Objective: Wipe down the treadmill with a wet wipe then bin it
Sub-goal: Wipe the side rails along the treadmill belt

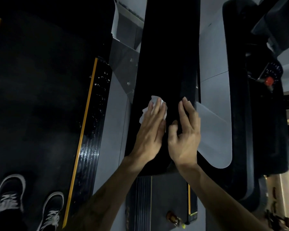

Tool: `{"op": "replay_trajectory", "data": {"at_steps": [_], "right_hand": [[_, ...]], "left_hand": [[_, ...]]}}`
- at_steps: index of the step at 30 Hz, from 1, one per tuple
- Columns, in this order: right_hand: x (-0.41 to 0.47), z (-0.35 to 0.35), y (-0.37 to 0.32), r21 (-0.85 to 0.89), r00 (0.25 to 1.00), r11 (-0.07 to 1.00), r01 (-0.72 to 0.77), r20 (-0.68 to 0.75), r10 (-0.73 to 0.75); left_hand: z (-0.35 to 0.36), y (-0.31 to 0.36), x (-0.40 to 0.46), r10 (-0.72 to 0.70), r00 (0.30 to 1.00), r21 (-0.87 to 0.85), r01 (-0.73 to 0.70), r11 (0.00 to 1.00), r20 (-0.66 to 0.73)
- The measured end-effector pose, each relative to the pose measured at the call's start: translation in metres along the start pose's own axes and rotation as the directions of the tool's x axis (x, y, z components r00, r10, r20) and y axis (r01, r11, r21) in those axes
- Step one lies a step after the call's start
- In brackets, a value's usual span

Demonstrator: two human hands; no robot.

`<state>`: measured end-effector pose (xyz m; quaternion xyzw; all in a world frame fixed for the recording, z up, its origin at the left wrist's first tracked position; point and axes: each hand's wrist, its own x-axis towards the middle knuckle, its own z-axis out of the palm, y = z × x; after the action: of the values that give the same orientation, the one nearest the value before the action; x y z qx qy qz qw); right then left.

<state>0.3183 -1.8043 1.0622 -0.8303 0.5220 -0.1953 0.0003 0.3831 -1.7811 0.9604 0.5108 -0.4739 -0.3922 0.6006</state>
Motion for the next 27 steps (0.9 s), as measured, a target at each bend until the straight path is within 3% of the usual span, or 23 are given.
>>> {"op": "replay_trajectory", "data": {"at_steps": [4, 11, 15, 20, 24, 27], "right_hand": [[0.0, 0.0, 0.001, -0.002, 1.0, 1.0, -0.001, 0.006, 0.001], [0.0, -0.001, 0.001, 0.0, 1.0, 1.0, 0.006, 0.003, -0.006], [-0.001, 0.0, 0.0, -0.026, 1.0, 1.0, 0.011, 0.015, -0.011], [-0.001, -0.001, 0.0, -0.056, 0.999, 0.998, 0.042, 0.031, -0.04], [0.0, 0.0, 0.003, -0.052, 0.998, 0.997, 0.052, 0.028, -0.051], [0.001, 0.0, 0.001, -0.029, 0.999, 0.999, 0.019, 0.032, -0.019]], "left_hand": [[-0.013, 0.0, 0.03, -0.016, 0.996, 0.007, 0.015, 1.0, 0.085], [-0.001, -0.012, 0.024, -0.239, 0.971, -0.074, 0.236, 0.969, -0.032], [0.003, -0.007, -0.009, -0.127, 0.992, 0.019, 0.127, 0.992, 0.005], [-0.011, -0.016, 0.017, -0.041, 0.996, 0.012, 0.041, 0.999, 0.082], [-0.01, -0.028, 0.032, -0.247, 0.969, -0.077, 0.247, 0.966, 0.015], [-0.003, -0.024, 0.017, -0.297, 0.955, -0.106, 0.292, 0.95, -0.027]]}}
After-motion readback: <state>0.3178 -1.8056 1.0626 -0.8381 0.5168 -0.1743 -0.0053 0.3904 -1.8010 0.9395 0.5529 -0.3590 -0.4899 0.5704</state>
